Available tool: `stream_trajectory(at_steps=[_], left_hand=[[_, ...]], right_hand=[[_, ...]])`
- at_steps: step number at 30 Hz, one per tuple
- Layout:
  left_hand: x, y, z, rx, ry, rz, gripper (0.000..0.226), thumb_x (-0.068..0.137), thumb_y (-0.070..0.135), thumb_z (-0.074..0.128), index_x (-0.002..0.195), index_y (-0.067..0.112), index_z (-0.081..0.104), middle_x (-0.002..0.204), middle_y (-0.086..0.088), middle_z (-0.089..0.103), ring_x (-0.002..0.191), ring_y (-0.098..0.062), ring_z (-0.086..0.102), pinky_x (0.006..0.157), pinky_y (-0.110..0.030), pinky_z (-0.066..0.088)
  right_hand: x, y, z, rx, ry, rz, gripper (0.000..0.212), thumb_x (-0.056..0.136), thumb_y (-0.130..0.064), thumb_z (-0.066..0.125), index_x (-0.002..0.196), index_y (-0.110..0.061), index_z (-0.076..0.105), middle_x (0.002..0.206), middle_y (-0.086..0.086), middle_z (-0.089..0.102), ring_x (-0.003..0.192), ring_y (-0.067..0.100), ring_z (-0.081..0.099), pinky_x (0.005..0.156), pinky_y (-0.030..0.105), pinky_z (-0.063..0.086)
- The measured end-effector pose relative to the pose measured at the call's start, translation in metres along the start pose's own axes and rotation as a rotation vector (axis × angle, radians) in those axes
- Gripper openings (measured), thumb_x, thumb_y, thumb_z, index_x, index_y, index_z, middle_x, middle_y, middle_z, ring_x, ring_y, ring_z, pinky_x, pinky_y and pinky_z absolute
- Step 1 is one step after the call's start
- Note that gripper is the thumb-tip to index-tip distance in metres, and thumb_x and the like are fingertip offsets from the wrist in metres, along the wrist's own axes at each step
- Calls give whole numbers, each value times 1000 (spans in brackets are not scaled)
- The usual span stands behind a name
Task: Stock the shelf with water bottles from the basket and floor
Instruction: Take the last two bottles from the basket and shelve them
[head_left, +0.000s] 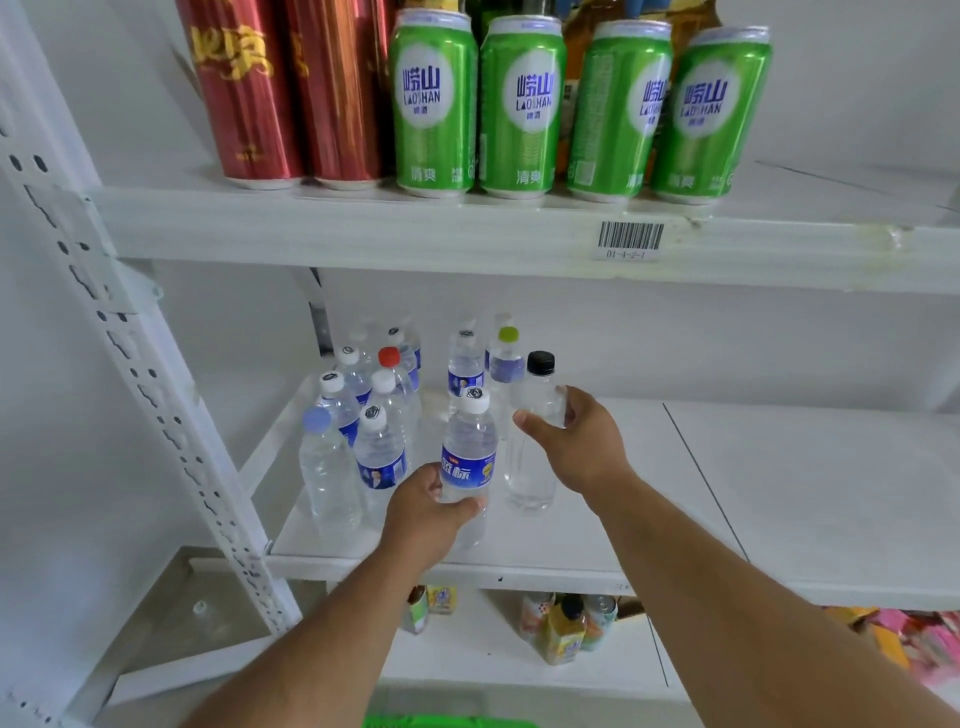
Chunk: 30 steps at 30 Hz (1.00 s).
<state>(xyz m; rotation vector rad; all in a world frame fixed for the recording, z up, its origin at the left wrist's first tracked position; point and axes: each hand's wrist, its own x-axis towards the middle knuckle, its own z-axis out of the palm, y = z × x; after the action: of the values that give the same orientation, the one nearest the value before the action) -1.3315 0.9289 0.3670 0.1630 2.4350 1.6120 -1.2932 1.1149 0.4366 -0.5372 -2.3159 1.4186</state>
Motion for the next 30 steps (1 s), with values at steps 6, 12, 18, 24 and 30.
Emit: stream_trajectory(at_steps=[6,12,18,24,30], left_hand=[[42,-8,11,15,21,-19,44,73,34,83,110,29,59,117,4,60,112,-12,54,86,-26,41],[77,-8,27,10,35,-74,57,76,32,81,127,23,57,135,-1,56,123,-17,53,90,-29,43],[107,-14,43,-19,51,-83,59,76,29,82,129,25,57,136,2,58,121,-13,53,90,-27,42],[130,-18,49,-35,83,-100,57,76,28,81,127,25,58,134,2,59,123,-15,53,91,-28,43],[149,-18,50,-57,109,-99,56,76,24,82,127,24,59,135,0,59,126,-17,53,96,-31,44]], right_hand=[[41,17,16,10,-8,6,34,79,-42,78,105,-24,66,94,-11,70,87,8,64,75,28,49],[78,32,26,7,-45,34,34,80,-42,78,106,-25,64,93,-11,69,89,12,65,79,31,53],[109,48,36,-8,-68,40,37,79,-42,78,109,-25,63,97,-10,69,91,11,64,80,29,51],[128,59,49,6,-102,61,41,80,-40,78,115,-27,63,103,-10,69,96,12,64,80,26,48],[136,67,59,-4,-124,66,42,80,-38,78,117,-25,63,107,-9,68,99,13,63,81,25,46]])
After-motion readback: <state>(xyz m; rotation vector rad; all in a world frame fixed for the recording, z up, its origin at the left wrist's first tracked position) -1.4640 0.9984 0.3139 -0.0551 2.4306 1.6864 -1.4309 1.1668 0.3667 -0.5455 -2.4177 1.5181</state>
